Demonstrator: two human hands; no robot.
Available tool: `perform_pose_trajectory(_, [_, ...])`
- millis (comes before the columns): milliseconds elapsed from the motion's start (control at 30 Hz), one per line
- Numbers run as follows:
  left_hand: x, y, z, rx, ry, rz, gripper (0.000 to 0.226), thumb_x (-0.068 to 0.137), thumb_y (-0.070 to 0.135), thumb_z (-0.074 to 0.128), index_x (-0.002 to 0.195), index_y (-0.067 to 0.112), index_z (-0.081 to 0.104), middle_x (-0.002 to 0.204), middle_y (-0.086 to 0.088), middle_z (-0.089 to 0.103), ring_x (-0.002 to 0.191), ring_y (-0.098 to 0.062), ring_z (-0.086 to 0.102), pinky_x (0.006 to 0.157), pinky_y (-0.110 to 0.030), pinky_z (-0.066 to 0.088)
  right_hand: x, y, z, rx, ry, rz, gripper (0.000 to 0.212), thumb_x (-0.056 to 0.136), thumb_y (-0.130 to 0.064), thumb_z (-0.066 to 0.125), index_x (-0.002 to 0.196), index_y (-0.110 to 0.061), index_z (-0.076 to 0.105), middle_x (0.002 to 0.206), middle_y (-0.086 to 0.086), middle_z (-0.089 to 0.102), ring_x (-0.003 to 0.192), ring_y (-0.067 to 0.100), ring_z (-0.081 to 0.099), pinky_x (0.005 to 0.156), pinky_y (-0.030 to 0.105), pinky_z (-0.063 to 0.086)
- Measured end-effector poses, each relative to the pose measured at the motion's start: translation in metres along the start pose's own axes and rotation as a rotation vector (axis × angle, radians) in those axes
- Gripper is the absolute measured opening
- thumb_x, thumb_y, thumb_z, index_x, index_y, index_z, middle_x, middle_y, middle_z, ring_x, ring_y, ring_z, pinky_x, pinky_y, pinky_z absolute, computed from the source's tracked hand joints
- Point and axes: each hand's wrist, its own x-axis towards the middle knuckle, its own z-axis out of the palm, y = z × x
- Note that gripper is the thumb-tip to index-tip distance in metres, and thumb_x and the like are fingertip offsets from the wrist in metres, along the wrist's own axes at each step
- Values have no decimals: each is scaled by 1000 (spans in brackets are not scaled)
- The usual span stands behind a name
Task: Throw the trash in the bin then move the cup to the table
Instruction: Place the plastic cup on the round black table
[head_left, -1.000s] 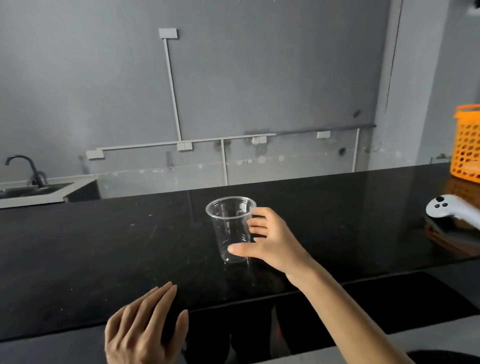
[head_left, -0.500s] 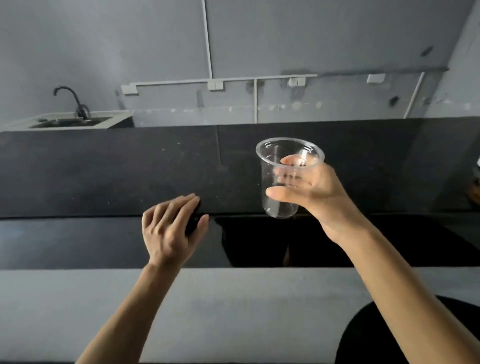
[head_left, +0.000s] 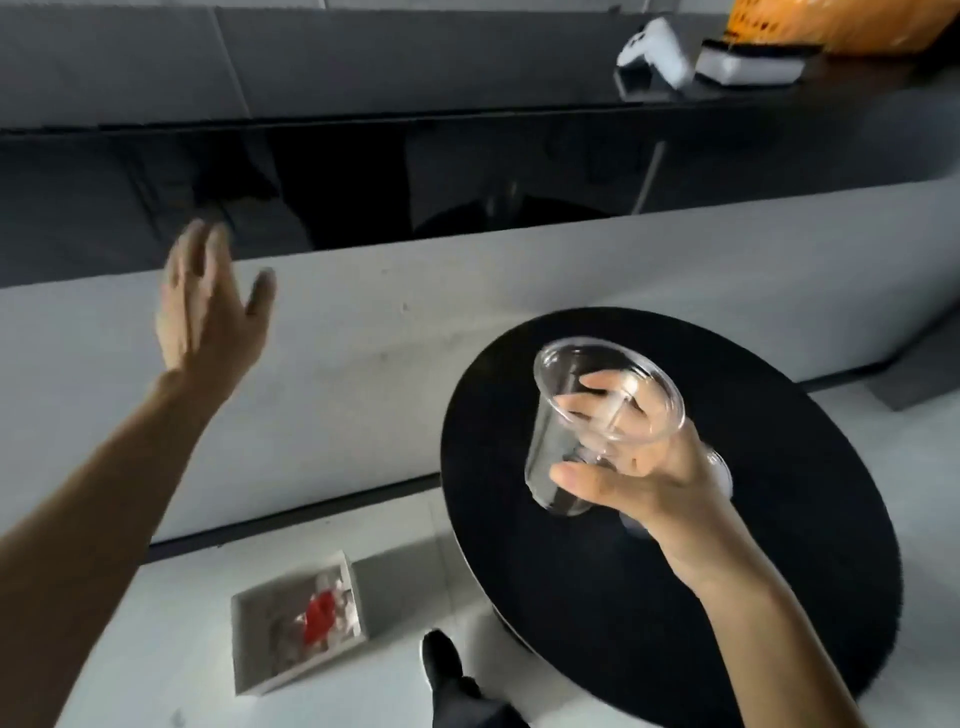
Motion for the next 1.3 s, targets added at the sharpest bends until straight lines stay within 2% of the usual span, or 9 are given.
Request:
perform_pose_trajectory(100, [-140, 65, 46, -153, -392, -51, 67, 94, 50, 40, 143, 4, 39, 152, -24, 37, 137, -43, 38, 111, -54, 36, -63, 24, -40, 27, 89, 58, 69, 54, -3, 85, 117, -18, 60, 119, 8, 71, 117, 19, 67, 85, 25, 57])
perform_pose_trajectory(200, [-280, 128, 84, -260, -804, -4, 92, 83, 73, 25, 143, 5, 42, 152, -23, 37, 141, -40, 35, 117, -44, 28, -104, 47, -72, -12, 191, 82, 75, 40, -24, 95, 110, -26, 66, 117, 3, 72, 118, 17, 66, 95, 30, 55])
perform_pose_trajectory(267, [-347, 158, 105, -222, -926, 89, 95, 82, 79, 20, 145, 12, 38, 155, -19, 36, 145, -39, 28, 121, -37, 12, -121, 59, -92, -78, 236, 98, 88, 34, -40, 98, 114, -24, 66, 119, 3, 71, 118, 17, 66, 99, 31, 53])
perform_pose_trajectory(367, [-380, 191, 114, -70, -963, 130, 86, 85, 74, 29, 145, 14, 37, 151, -16, 43, 142, -36, 27, 117, -36, -7, -135, 70, -125, -161, 280, 126, 86, 36, -28, 93, 117, -24, 64, 119, -4, 72, 113, 12, 67, 93, 22, 55])
perform_pose_trajectory(500, [-381, 200, 121, 22, -944, 102, 89, 82, 74, 33, 147, 13, 35, 153, -14, 41, 143, -33, 25, 117, -36, -7, -115, 76, -164, -213, 271, 70, 76, 48, -12, 90, 118, -27, 63, 121, -3, 71, 115, 10, 66, 94, 21, 53])
perform_pose_trajectory(700, [-385, 202, 126, 75, -927, 101, 88, 85, 77, 29, 149, 17, 32, 156, -9, 35, 145, -28, 18, 118, -34, -7, -21, 86, -197, -185, 123, -7, 71, 61, 13, 86, 123, -8, 57, 124, 5, 69, 122, 18, 63, 99, 25, 51])
perform_pose_trajectory(1033, [-377, 206, 121, 126, -982, 117, 88, 87, 77, 23, 149, 16, 30, 156, -10, 36, 146, -29, 16, 118, -38, 0, 37, 118, -212, -241, -26, 35, 73, 61, 4, 89, 125, -6, 56, 126, 7, 65, 123, 13, 62, 106, 30, 48])
perform_pose_trajectory(1200, [-380, 203, 122, 122, -956, 118, 88, 87, 77, 26, 150, 17, 29, 158, -6, 25, 151, -19, -13, 118, -39, 1, 41, 124, -208, -296, -56, 39, 70, 58, -13, 88, 121, -13, 58, 124, 2, 66, 121, 12, 61, 102, 20, 46])
perform_pose_trajectory(1300, [-380, 203, 123, 113, -944, 110, 88, 87, 77, 26, 150, 17, 30, 158, -6, 24, 150, -16, -17, 119, -38, 1, 41, 128, -205, -320, -80, 53, 70, 57, -17, 87, 121, -16, 59, 122, -4, 66, 118, 6, 60, 94, 10, 44])
